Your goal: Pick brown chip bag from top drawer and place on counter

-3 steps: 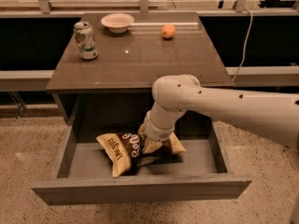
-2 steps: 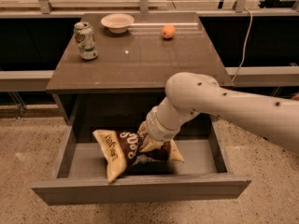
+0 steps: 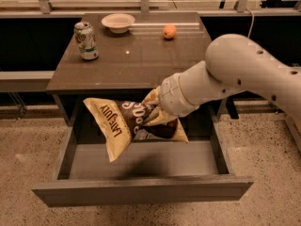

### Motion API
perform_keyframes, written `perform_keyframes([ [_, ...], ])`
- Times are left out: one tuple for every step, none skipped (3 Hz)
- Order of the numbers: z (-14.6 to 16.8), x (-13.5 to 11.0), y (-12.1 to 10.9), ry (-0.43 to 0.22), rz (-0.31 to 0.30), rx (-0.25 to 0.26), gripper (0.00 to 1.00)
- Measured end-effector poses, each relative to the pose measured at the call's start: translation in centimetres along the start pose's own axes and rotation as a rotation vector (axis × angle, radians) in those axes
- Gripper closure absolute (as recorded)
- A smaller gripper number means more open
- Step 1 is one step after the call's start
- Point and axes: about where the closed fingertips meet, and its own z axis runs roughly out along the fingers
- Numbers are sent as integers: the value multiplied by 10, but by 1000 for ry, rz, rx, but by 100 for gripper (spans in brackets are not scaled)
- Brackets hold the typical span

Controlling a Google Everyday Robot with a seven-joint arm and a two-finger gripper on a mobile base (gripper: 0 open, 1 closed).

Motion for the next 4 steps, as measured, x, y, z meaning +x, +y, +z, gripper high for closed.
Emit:
perform_keyframes([
  [-40, 23, -51, 94, 39, -40, 100],
  [-56, 49, -92, 221, 105, -101, 100],
  [-48, 77, -127, 349, 189, -188, 100],
  [-41, 77, -158, 441, 213, -266, 100],
])
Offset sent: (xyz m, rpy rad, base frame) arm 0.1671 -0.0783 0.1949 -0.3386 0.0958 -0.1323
